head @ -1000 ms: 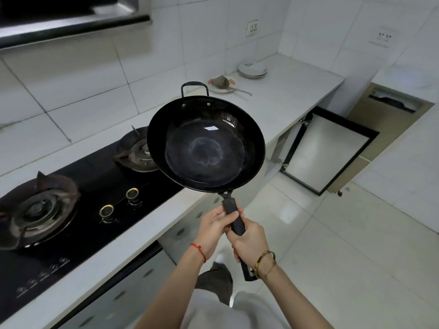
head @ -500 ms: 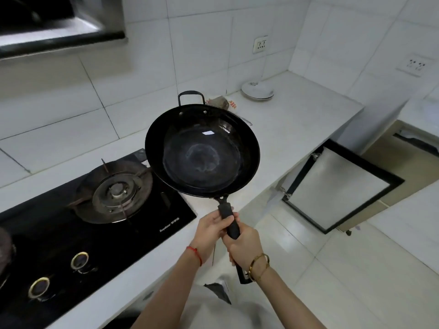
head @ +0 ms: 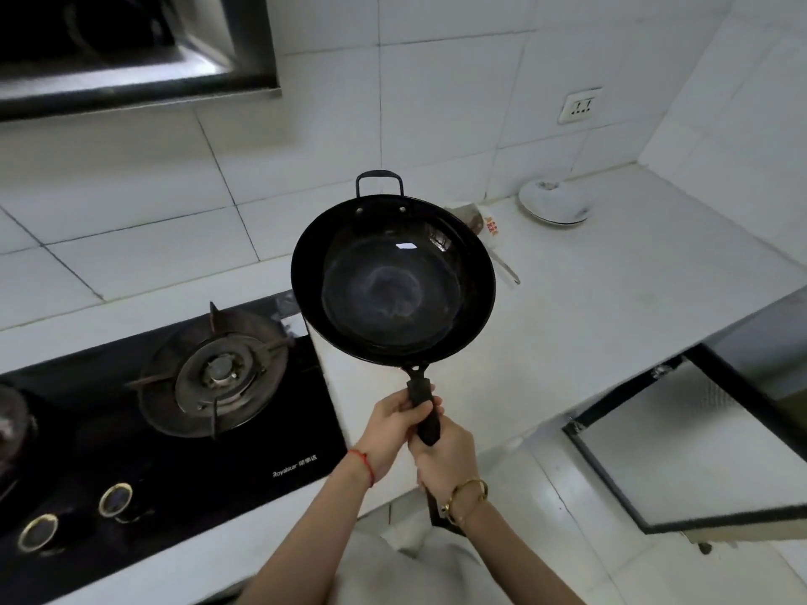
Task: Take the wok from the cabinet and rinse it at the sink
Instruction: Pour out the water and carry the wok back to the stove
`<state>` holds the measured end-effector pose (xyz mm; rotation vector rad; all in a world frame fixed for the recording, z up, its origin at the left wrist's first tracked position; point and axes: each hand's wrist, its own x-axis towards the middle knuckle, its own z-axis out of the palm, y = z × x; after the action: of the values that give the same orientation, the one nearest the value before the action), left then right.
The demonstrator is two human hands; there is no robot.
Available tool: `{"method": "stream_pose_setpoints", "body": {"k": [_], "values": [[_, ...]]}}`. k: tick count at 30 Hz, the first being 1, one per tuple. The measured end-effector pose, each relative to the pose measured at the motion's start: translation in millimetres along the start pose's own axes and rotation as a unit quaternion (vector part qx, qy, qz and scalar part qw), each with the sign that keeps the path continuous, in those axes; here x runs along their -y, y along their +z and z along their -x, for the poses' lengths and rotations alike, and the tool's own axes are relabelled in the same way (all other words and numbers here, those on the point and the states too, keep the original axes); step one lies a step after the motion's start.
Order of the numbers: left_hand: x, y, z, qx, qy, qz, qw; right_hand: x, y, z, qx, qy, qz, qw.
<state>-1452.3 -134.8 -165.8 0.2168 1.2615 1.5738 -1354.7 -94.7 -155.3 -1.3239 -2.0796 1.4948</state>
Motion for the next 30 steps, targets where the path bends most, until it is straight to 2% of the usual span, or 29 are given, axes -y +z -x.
{"method": "stream_pose_setpoints", "body": {"k": [9,14,30], "values": [[6.9,47.1,-57.8,-0.086,0.014,0.07,0.994,-10.0,-48.2,-70.3,0.087,-0.008,0.009,0.996],[12.1,58.0,-76.3,-0.107,0.014,0.103,0.989,-16.0,-63.0,-94.3,0.127,-0.016,0.017,0.992],[18.5,43.8,-94.5,-0.089,-0.012,0.094,0.992,-27.6,-52.6,-115.2,0.161,0.02,-0.004,0.987]]}}
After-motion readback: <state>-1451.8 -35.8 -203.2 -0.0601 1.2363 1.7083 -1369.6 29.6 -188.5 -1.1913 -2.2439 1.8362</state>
